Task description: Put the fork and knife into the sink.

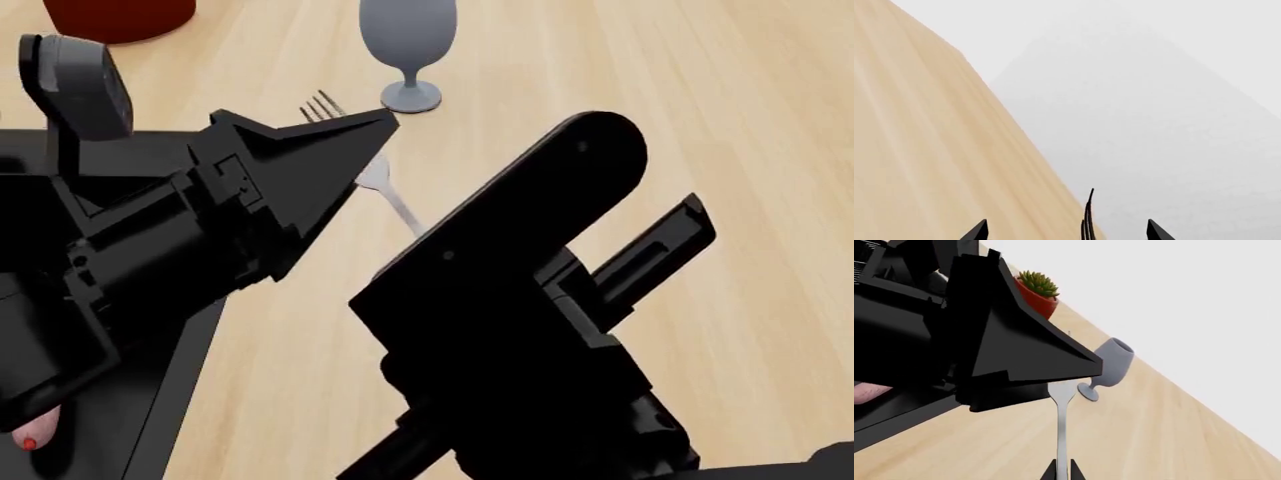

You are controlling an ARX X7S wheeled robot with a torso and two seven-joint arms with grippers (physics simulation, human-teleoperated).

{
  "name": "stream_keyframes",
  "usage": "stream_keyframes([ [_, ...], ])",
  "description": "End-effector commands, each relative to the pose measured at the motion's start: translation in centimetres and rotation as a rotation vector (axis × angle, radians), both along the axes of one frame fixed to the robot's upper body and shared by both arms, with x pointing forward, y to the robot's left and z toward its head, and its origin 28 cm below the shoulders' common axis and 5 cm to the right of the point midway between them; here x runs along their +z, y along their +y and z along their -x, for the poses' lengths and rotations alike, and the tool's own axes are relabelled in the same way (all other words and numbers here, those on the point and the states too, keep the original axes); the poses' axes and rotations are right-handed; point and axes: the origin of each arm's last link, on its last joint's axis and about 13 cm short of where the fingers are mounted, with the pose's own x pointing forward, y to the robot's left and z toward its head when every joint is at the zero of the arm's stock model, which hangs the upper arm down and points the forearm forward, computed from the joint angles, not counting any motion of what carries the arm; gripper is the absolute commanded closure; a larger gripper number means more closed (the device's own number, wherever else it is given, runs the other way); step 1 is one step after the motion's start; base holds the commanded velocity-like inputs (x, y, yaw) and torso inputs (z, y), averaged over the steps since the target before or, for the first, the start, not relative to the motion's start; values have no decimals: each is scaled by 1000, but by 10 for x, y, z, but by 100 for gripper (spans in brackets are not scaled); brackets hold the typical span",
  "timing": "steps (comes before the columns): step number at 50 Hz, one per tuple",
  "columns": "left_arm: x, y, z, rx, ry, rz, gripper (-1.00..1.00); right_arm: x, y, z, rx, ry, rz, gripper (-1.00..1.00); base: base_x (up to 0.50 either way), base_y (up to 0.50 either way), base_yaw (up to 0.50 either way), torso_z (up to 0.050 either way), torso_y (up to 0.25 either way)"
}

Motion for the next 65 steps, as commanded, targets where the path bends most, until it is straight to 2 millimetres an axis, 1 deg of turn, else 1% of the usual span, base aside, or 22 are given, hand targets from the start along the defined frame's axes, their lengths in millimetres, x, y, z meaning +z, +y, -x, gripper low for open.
stream_keyframes([
  [1,-5,-8,-5,-23,8,14,-100,5,0,0,17,-20,-31,100,0,0,0,0,0],
  [9,-9,-12,-10,-31,21,17,-100,3,-1,-2,11,-11,-30,100,0,0,0,0,0],
  [15,-8,-11,-10,-12,1,5,-100,2,0,-2,10,-7,-26,100,0,0,0,0,0],
  [16,-8,-11,-9,-12,-6,9,100,2,0,-2,12,-6,-25,100,0,0,0,0,0],
  [22,-4,-7,-5,6,-36,22,100,2,2,-3,16,-1,-23,100,0,0,0,0,0],
  [40,-7,-7,-5,24,-38,13,100,1,0,-4,4,15,-42,100,0,0,0,0,0],
  [41,-7,-7,-5,23,-35,13,100,1,0,-3,5,17,-45,-100,0,0,0,0,0],
  [51,-9,-7,-5,29,-29,9,100,4,-2,-1,0,32,-72,-100,0,0,0,0,0],
  [56,-8,-7,-4,31,-31,10,100,6,-6,4,-26,20,-78,-100,0,0,0,0,0],
  [58,-7,-6,-5,38,-35,8,100,7,-9,9,-43,7,-81,-100,0,0,0,0,0],
  [61,-4,-2,-5,58,-45,-1,100,11,-15,22,-78,-32,-97,-100,0,0,0,0,0],
  [63,0,1,-4,76,-60,-10,100,11,-21,31,-119,-52,-120,-100,0,0,0,0,0],
  [65,5,6,-2,106,-79,-25,100,8,-26,43,-145,-67,-135,-100,0,0,0,0,0],
])
